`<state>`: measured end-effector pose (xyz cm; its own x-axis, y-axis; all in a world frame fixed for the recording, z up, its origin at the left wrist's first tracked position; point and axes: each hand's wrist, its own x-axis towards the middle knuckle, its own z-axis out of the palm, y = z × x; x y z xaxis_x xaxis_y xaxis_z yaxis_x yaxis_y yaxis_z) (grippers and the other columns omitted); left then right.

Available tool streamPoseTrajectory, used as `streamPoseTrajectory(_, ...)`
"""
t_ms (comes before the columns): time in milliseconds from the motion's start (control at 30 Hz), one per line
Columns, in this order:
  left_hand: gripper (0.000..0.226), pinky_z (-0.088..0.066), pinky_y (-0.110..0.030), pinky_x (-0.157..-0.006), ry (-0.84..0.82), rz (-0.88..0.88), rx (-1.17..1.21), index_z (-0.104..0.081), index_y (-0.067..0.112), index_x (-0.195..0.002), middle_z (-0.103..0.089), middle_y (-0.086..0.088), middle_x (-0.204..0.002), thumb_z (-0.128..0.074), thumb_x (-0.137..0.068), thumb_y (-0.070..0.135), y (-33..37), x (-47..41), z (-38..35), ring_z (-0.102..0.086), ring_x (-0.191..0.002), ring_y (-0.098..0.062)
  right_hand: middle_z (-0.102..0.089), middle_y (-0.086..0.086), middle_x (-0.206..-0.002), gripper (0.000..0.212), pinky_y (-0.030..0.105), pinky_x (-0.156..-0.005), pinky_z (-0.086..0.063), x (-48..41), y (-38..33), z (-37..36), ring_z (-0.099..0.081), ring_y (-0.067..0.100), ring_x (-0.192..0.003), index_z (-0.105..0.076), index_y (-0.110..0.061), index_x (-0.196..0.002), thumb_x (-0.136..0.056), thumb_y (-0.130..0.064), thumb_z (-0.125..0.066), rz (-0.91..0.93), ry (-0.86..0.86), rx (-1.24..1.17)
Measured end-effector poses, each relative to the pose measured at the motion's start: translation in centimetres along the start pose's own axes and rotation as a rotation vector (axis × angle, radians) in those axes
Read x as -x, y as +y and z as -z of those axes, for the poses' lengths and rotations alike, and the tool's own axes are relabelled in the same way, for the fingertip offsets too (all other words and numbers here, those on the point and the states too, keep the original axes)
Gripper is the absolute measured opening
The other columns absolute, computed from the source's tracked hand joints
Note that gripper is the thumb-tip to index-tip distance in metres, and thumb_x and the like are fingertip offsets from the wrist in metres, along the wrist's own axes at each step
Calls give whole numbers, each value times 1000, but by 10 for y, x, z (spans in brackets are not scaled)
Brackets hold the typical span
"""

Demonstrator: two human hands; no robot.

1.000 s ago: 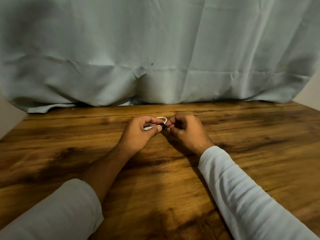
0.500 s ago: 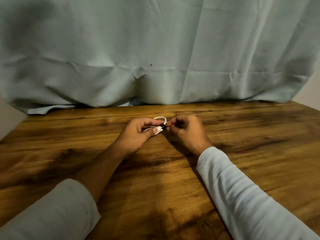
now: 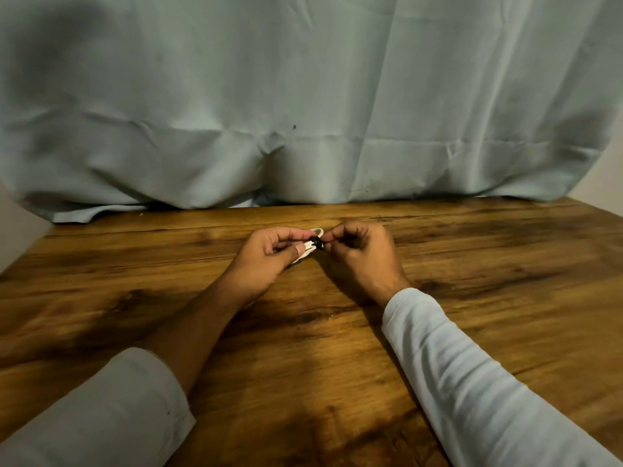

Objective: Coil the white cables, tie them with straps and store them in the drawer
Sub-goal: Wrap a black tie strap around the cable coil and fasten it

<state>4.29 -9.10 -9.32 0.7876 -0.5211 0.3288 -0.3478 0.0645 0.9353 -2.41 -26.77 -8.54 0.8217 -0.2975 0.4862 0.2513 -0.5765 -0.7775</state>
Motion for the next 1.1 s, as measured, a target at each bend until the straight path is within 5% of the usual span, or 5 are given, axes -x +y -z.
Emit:
streamPoseTrajectory(300,30,-55,-29,-95,0,-4,42,-73,16,-114,-78,-10,-111,-60,-97,-6,-5,-3,1,-71,-102,-16,-75,-8,-90,21,34,-80,-58,3,-14,-3,-69,13,-85,-75,-29,-90,-88,-8,-71,194,40,338)
streamPoseTrajectory(433,29,-55,-22,-90,18,-5,68,-73,14,-113,-78,-8,-108,-61,-96,-6,-4,-2,-2,-71,-97,-12,-75,-11,-84,26,20,-78,-53,4,-11,-7,-70,3,-82,-74,-29,-82,-86,-4,-73,62,104,163)
streamPoseTrajectory(567,27,-56,-20,-88,46,-4,76,-71,6,-118,-77,-12,-111,-61,-96,-6,-5,-3,-4,-70,-99,-14,-78,-7,-82,31,36,-86,-61,3,-5,-9,-74,10,-82,-76,-27,-77,-82,4,-74,0,124,-7)
streamPoseTrajectory(800,26,-54,-18,-80,75,-1,91,-73,11,-115,-78,-9,-106,-62,-96,-3,-5,-5,-3,-71,-94,-10,-75,-14,-84,22,18,-79,-55,8,-14,-12,-70,-1,-82,-74,-28,-86,-84,-7,-80,73,111,63)
streamPoseTrajectory(1100,34,-55,-20,-88,65,6,67,-69,14,-118,-77,-9,-101,-65,-92,-8,-2,-1,-6,-70,-91,-7,-71,-5,-96,21,24,-82,-53,7,-14,-10,-66,10,-88,-81,-23,-102,-84,-13,-81,273,41,312)
